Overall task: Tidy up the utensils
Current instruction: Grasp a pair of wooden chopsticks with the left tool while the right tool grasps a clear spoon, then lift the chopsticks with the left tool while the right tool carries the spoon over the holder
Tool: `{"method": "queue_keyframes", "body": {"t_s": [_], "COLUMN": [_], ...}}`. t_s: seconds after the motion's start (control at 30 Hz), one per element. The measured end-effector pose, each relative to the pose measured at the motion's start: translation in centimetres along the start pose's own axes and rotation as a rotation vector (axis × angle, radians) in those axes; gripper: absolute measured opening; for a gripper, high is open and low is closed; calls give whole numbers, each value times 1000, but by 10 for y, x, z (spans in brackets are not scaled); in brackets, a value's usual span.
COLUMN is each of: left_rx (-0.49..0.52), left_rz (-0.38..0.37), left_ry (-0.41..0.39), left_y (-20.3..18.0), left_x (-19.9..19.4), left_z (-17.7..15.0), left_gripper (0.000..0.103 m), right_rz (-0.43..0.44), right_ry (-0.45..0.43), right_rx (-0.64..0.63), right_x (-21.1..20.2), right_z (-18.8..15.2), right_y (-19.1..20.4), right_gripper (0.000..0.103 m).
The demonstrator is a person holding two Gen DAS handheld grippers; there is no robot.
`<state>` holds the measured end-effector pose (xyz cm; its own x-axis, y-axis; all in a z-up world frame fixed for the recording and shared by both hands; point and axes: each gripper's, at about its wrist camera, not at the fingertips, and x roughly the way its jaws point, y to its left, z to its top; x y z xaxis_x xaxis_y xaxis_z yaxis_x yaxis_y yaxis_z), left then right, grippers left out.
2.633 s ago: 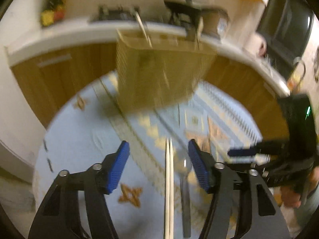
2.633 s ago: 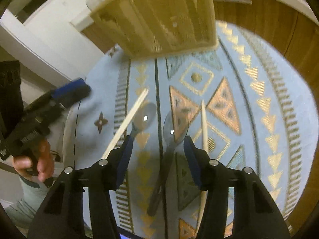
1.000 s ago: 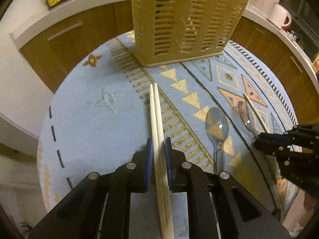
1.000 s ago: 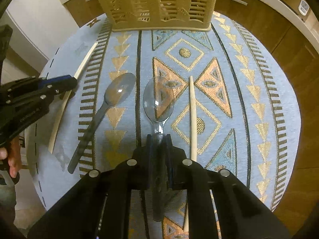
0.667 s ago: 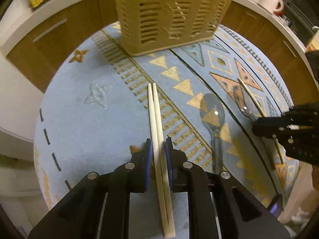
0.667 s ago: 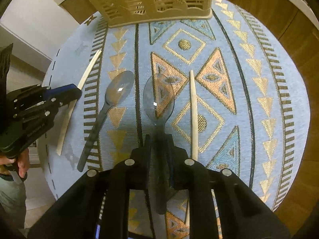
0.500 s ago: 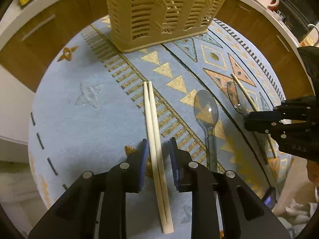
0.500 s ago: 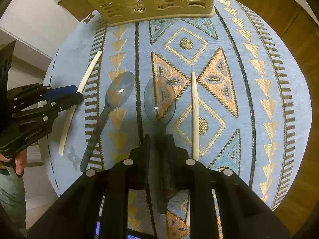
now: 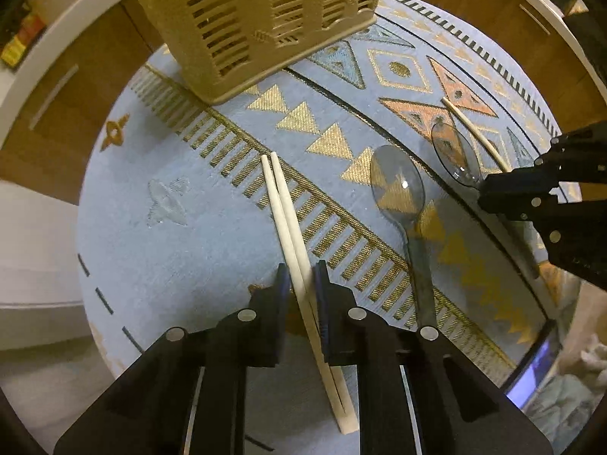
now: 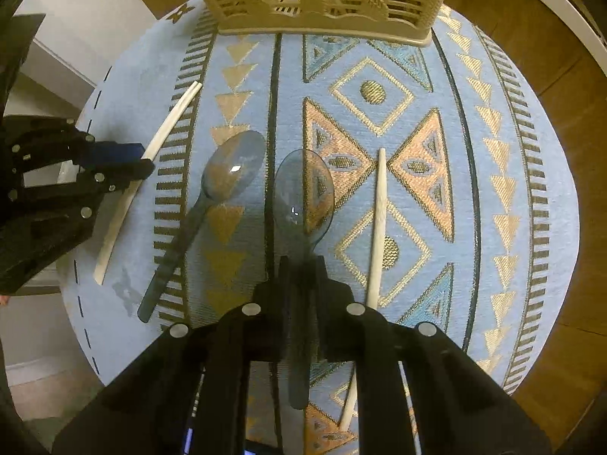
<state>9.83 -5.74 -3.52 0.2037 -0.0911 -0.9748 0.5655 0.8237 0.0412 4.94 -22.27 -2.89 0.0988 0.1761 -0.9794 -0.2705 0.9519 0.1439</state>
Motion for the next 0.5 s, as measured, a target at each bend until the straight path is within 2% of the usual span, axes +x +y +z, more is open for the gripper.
{"method": "queue_keyframes", "body": {"t_s": [0.07,0.13,0.27,0.4,0.47,0.5], "left_rx": [-17,-29,-62,-86,-93,-93], "left_rz": [3,6,-42,-96,-108,-108], "left_ry": [-25,-70,-158,-165,-126,-108], "left_y": [-4,-7,-8,-7,-1,0], "left_x": [-2,-9,-35,-33,-27,-23], "left_z": [-3,-8,-14,-14,-14,-13], "left_gripper": [10,0,0,0,5,17], "right_rz": [2,8,32,68,87,97], "right_ry": [-20,-45,-106,-151,-150,-146], "right_rx": [-2,8,22,39,46,50], "right_x": [-2,-6,-28,-42,-43,-42], "right_z": [-2,-5,-12,-17,-17,-18], "right_y": [0,-2,-12,-20,-24,-26], "right_gripper": [10,10,10,10,10,10]}}
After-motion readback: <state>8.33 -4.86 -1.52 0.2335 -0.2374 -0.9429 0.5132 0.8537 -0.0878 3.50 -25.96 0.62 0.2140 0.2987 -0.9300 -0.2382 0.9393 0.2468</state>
